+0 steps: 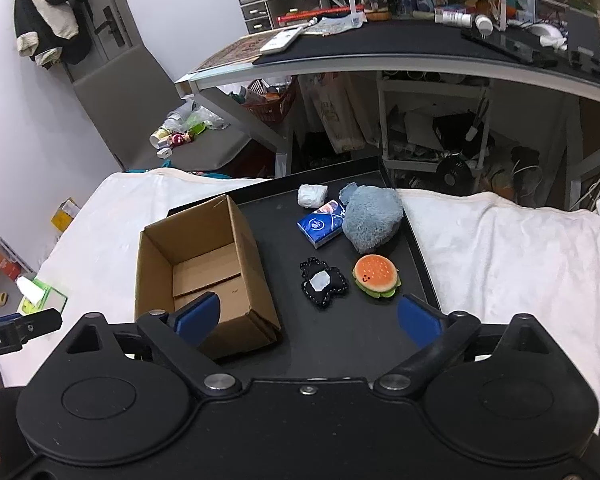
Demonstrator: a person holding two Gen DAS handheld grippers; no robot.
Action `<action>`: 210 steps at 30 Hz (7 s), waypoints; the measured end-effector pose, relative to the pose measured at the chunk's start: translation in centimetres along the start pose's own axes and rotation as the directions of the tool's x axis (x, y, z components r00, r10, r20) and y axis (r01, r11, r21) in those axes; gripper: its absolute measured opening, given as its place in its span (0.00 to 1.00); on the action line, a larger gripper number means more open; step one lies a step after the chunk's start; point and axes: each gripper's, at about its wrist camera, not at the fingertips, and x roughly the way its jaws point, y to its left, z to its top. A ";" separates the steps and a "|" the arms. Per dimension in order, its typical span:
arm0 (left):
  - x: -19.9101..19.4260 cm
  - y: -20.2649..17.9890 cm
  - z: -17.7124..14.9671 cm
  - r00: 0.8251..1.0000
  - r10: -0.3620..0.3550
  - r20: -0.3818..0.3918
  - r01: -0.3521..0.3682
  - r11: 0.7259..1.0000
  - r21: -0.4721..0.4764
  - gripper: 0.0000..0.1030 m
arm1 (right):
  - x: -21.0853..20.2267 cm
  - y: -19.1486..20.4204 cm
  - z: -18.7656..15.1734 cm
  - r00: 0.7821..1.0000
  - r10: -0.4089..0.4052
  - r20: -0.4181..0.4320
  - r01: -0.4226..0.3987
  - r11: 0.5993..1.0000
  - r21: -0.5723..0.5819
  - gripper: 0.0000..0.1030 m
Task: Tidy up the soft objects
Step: 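Move the right tool down toward the plush hamburger on the tray, then close the right gripper on the plush hamburger, then carry the hamburger over the cardboard box and open the right gripper, then move the right tool back toward the grey-blue fluffy plush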
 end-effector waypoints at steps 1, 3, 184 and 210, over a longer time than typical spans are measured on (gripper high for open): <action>0.3 -0.1 0.2 1.000 -0.001 -0.003 0.001 1.000 0.001 0.94 | 0.3 -0.2 0.2 1.000 0.001 -0.004 -0.001 1.000 0.001 0.92; 1.2 -0.1 0.6 1.000 -0.004 -0.016 0.004 1.000 -0.002 0.88 | 1.1 -0.4 0.6 1.000 -0.005 -0.014 0.005 1.000 0.005 0.92; 18.4 2.7 2.1 0.936 -0.054 -0.348 -0.020 0.979 -0.204 0.60 | 17.2 8.3 8.6 0.972 -0.016 -0.236 -0.006 0.996 -0.092 0.84; 19.9 -0.3 3.3 0.920 0.053 -0.388 -0.091 0.993 -0.081 0.84 | 19.8 -3.9 8.1 0.968 -0.102 -0.228 0.142 0.976 0.166 1.00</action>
